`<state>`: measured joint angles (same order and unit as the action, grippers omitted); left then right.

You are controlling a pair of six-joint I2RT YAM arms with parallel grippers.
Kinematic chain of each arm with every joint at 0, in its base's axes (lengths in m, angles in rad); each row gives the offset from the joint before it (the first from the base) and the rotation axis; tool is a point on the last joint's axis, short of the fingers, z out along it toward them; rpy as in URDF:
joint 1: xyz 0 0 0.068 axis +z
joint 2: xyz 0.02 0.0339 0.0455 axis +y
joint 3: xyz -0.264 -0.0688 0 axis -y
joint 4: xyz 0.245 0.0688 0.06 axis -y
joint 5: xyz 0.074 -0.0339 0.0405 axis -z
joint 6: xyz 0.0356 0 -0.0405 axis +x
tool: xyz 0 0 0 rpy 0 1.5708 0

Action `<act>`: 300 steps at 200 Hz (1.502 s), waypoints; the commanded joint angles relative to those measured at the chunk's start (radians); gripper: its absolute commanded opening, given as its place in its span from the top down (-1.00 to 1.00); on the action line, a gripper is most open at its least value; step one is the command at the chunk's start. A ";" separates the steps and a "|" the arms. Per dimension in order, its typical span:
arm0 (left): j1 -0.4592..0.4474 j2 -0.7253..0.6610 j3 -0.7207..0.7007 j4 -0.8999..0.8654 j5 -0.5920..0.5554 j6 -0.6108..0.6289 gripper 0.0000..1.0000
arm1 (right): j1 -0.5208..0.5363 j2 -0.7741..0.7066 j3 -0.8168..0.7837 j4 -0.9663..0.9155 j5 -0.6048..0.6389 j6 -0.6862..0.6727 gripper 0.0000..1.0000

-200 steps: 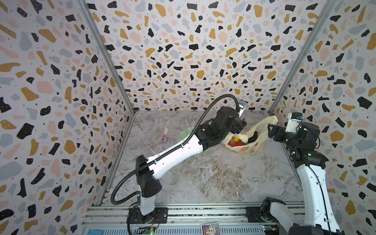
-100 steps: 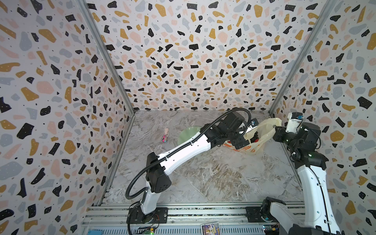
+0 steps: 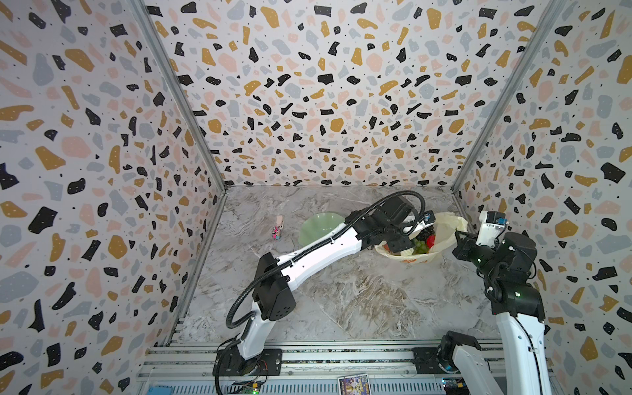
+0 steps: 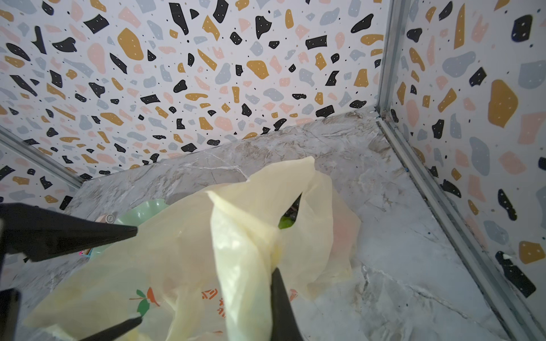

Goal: Take fruits out of the plastic bag
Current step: Adjust the plastic bag at the center of the board.

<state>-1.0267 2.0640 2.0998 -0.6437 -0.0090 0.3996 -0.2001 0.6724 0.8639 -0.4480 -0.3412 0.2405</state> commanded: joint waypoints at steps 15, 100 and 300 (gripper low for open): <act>0.018 -0.011 -0.100 0.027 -0.171 -0.089 0.88 | 0.063 -0.085 -0.044 -0.064 0.024 0.068 0.94; 0.088 -0.518 -0.747 0.649 -0.116 -0.209 -0.59 | 0.160 -0.181 -0.119 -0.254 0.063 0.194 1.00; -0.053 -0.124 -0.290 -0.067 -0.384 0.271 -0.32 | 0.311 -0.282 -0.200 -0.394 0.097 0.220 1.00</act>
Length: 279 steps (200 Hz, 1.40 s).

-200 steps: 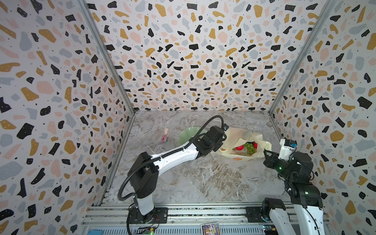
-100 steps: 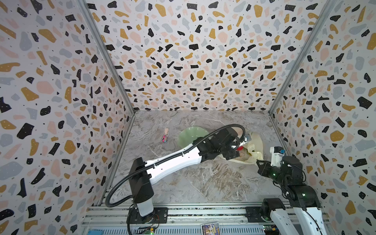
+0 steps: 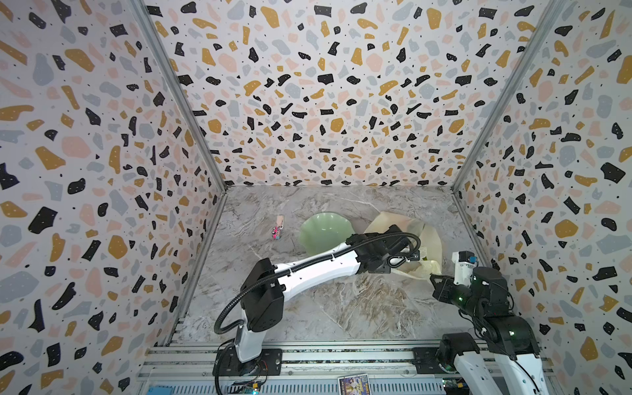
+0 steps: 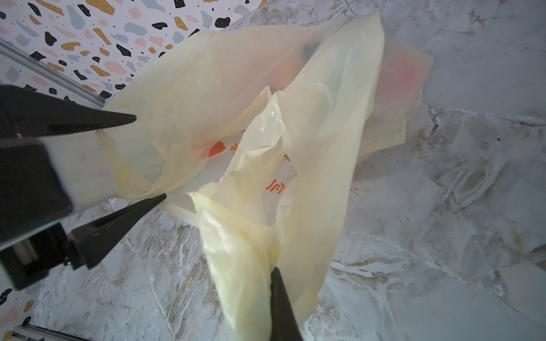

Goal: Take fruits out of the plastic bag
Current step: Adjust the plastic bag at the center of the board.

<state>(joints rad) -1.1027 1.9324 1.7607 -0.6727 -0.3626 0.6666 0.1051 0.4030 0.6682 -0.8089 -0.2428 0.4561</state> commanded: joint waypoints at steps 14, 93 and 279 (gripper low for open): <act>0.045 0.011 0.059 -0.047 -0.035 -0.012 -0.09 | 0.005 -0.017 -0.002 -0.038 -0.004 0.003 1.00; 0.180 -0.075 -0.039 0.463 -0.179 -0.238 1.00 | 0.006 -0.010 0.013 -0.013 0.016 0.010 1.00; 0.305 0.038 0.106 0.724 -0.020 -0.723 1.00 | 0.005 0.214 0.176 0.254 0.123 0.004 1.00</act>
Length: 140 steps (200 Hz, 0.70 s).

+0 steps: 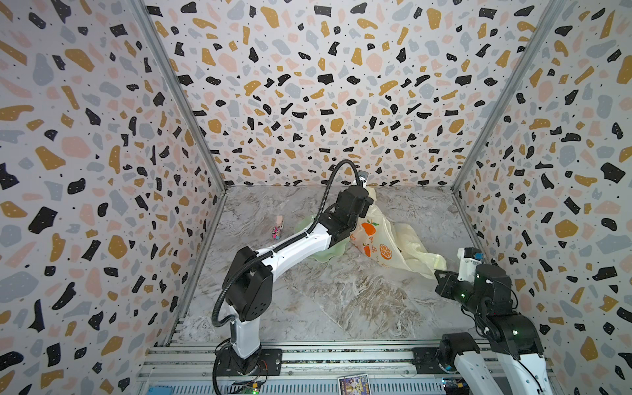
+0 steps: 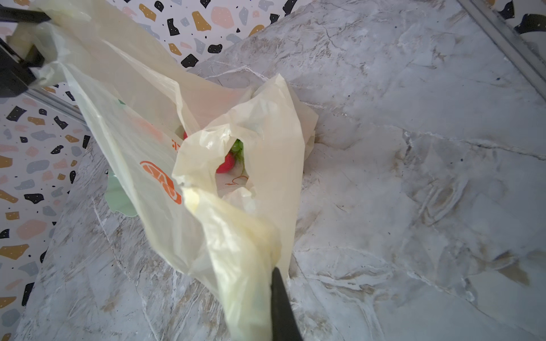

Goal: Take fruits out of the plastic bag
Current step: Adjust the plastic bag at the center of the board.

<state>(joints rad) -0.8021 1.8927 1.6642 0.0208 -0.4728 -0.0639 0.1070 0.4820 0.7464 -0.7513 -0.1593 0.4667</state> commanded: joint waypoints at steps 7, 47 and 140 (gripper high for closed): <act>0.004 0.137 0.311 -0.010 0.092 0.015 1.00 | 0.001 0.195 0.136 0.247 0.051 -0.016 1.00; 0.016 0.467 0.973 -0.172 0.070 0.028 1.00 | -0.101 0.577 0.450 0.403 0.015 -0.126 1.00; 0.075 0.419 0.838 0.174 0.035 -0.057 1.00 | -0.203 0.922 0.946 0.509 -0.030 -0.240 1.00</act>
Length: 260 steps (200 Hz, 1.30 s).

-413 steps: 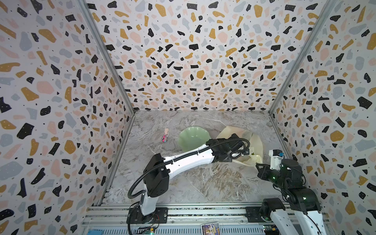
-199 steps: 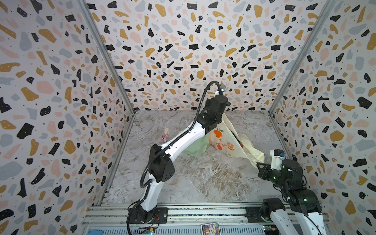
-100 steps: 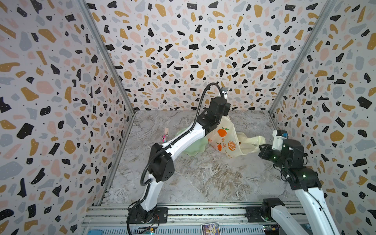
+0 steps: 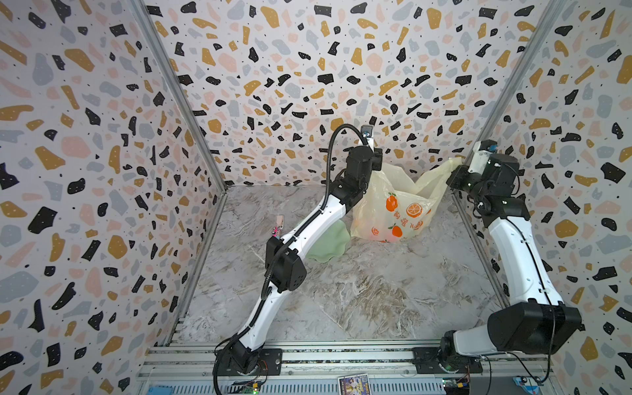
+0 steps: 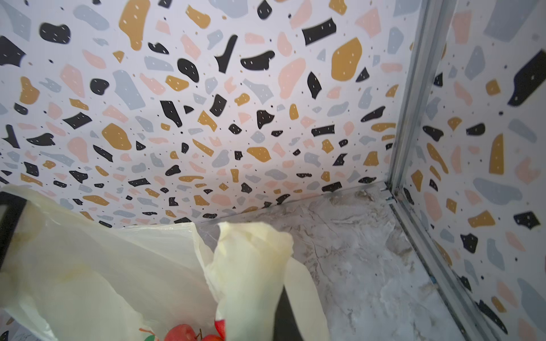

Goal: Take fruits out of the plastic bag
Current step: Adjust the plastic bag at the center of the board.

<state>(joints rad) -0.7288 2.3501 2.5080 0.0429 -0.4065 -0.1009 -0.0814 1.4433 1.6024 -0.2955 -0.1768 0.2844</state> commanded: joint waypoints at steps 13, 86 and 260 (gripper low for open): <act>0.003 -0.065 -0.040 0.153 -0.017 -0.024 1.00 | -0.017 -0.061 0.080 0.036 -0.011 -0.080 1.00; -0.002 -0.508 -0.983 0.379 0.296 -0.110 1.00 | -0.034 -0.531 -0.691 0.003 -0.080 0.018 0.98; -0.301 -0.975 -1.343 0.296 0.126 0.149 -0.08 | 0.247 -0.987 -1.020 -0.329 -0.040 0.304 0.94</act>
<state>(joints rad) -0.9241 1.3930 1.0325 0.3607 -0.2192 -0.0910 0.1371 0.4831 0.6090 -0.5770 -0.2333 0.5377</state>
